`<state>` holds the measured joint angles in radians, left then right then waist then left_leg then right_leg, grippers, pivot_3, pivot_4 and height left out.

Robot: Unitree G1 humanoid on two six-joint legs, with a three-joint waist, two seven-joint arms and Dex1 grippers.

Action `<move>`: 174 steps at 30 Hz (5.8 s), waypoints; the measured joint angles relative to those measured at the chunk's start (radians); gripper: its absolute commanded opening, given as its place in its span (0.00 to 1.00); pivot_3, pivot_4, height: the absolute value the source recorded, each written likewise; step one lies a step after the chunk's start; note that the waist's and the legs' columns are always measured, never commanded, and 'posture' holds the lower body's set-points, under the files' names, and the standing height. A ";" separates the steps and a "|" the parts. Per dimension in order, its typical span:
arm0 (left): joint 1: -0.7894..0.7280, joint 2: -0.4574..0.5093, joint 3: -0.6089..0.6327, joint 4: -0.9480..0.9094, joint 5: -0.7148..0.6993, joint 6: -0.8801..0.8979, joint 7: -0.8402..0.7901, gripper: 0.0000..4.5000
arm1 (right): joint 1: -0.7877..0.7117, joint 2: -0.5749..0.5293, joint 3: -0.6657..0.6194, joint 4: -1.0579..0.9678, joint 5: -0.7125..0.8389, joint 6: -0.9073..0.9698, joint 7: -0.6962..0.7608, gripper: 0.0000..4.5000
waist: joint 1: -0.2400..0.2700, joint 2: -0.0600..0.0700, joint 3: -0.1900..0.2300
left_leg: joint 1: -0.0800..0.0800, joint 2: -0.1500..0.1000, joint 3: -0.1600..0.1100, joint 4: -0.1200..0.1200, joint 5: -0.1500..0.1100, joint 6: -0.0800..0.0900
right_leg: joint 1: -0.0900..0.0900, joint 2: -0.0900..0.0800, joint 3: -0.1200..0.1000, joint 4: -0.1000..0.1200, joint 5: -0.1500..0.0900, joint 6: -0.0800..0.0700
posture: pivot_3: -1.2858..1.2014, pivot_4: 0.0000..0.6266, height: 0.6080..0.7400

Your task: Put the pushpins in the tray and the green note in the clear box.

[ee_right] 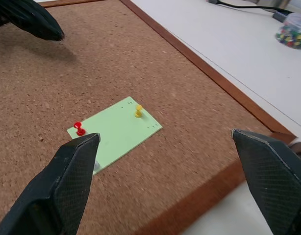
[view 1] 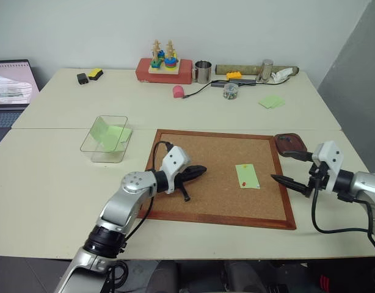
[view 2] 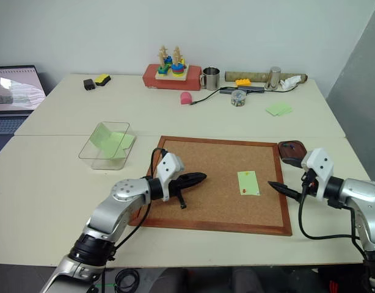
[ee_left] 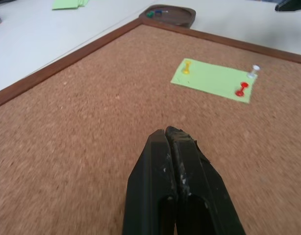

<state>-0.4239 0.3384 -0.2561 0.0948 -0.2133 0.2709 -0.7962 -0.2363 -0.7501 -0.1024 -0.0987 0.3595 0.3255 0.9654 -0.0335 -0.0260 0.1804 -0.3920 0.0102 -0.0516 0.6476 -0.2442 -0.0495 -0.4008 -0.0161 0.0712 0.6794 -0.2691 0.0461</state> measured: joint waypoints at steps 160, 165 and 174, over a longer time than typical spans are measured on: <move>0.012 -0.047 -0.025 0.078 0.139 -0.082 0.052 0.00 | 0.097 0.024 0.144 0.045 -0.109 -0.084 0.020 0.00 | -0.001 0.002 -0.001 | 0.010 0.000 -0.002 -0.004 0.000 0.000 | 0.016 0.000 -0.001 -0.016 -0.001 0.010 | 0.52 0.24 1.00; 0.012 -0.047 -0.028 0.078 0.139 -0.082 0.051 0.00 | 0.106 0.019 0.144 0.036 -0.108 -0.095 0.019 0.00 | -0.001 0.002 -0.001 | 0.010 0.000 -0.002 -0.004 0.000 0.000 | 0.016 0.000 -0.002 -0.016 -0.001 0.010 | 0.52 0.24 1.00; 0.016 -0.044 -0.029 0.080 0.142 -0.085 0.044 0.00 | 0.118 0.012 0.133 0.005 -0.092 -0.062 0.022 0.00 | 0.001 0.002 -0.001 | 0.009 0.000 -0.002 -0.005 -0.001 0.000 | 0.015 -0.001 -0.002 -0.017 -0.001 0.010 | 0.52 0.24 1.00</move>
<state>-0.4082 0.2945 -0.2854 0.1746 -0.0717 0.1858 -0.7522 -0.1185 -0.7383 0.0307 -0.0933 0.2671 0.2631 0.9869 -0.0328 -0.0237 0.1793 -0.3828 0.0103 -0.0540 0.6431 -0.2448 -0.0494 -0.3854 -0.0167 0.0695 0.6627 -0.2704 0.0566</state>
